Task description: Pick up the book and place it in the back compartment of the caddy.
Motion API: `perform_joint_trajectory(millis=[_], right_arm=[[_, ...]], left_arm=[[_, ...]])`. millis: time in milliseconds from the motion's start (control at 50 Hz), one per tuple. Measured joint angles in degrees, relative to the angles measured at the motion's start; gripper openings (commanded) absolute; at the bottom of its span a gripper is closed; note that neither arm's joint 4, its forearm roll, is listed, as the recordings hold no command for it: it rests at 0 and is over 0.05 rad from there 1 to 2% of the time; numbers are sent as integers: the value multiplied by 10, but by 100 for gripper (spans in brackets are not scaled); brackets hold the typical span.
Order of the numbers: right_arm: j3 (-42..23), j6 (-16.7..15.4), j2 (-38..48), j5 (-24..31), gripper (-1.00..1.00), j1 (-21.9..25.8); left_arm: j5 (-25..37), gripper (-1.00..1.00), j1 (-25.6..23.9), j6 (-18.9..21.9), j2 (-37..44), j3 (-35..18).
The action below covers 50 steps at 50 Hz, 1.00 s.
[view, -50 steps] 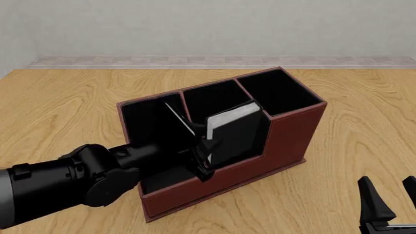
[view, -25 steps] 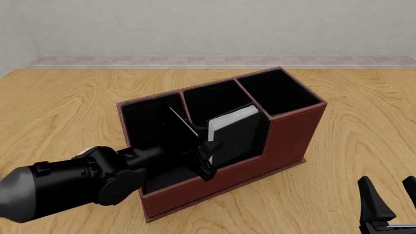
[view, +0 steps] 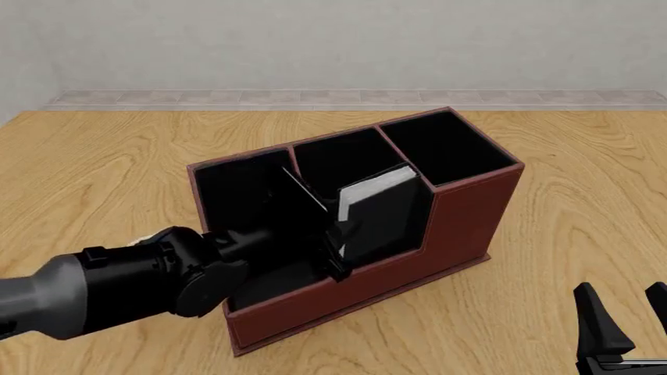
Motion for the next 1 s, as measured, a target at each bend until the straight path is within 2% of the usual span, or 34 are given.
perform_joint_trajectory(millis=[620, 640, 1000], right_arm=[[0, 0, 0, 0, 100, 0], [0, 0, 0, 0, 100, 0], [0, 0, 0, 0, 100, 0]], left_arm=[[-8, -100, 11, -8, 16, 4], [-8, 100, 12, -8, 16, 5], [-14, 100, 13, -1, 15, 5]])
